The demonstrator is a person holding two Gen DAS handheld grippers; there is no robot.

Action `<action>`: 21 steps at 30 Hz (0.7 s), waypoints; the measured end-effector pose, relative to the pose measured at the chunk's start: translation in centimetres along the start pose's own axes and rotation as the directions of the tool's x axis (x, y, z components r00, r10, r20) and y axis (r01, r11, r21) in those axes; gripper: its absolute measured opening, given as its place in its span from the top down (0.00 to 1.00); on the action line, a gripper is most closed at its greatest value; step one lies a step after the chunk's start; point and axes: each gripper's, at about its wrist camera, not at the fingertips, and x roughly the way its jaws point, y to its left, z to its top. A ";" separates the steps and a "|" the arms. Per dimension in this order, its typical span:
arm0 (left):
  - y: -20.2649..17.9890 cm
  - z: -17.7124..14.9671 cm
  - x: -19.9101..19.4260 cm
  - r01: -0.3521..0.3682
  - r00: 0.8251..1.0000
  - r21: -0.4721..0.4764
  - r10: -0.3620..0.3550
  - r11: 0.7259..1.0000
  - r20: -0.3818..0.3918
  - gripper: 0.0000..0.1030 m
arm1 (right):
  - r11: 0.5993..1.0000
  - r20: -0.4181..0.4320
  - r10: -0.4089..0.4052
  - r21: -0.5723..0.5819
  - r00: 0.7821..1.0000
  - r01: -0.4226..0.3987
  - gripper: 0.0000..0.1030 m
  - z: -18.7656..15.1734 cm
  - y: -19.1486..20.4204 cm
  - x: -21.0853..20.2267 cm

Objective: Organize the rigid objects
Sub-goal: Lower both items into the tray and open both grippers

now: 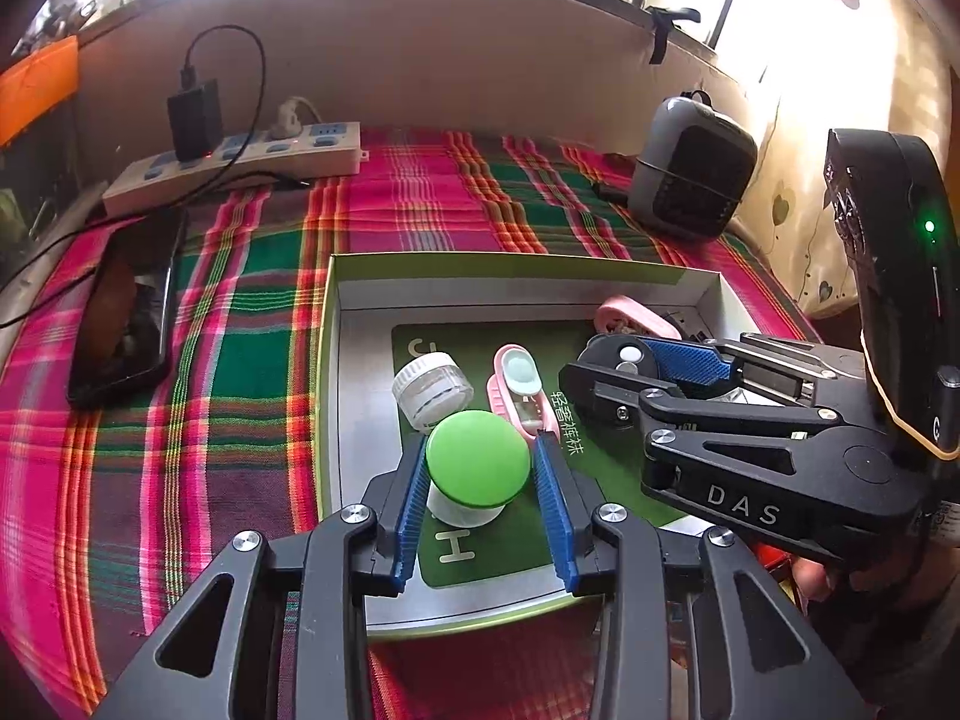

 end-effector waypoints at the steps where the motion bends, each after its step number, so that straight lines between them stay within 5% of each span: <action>1: 0.0 0.0 0.0 0.000 1.000 0.000 0.000 1.000 -0.001 0.65 | 1.000 0.002 0.007 0.002 1.000 -0.007 0.55 0.0 0.0 -0.1; 21: -0.4 -1.2 -3.1 -0.046 0.999 -0.003 0.047 0.999 0.023 0.56 | 0.999 0.055 0.031 0.041 0.998 -0.033 0.53 -0.9 -0.1 -3.0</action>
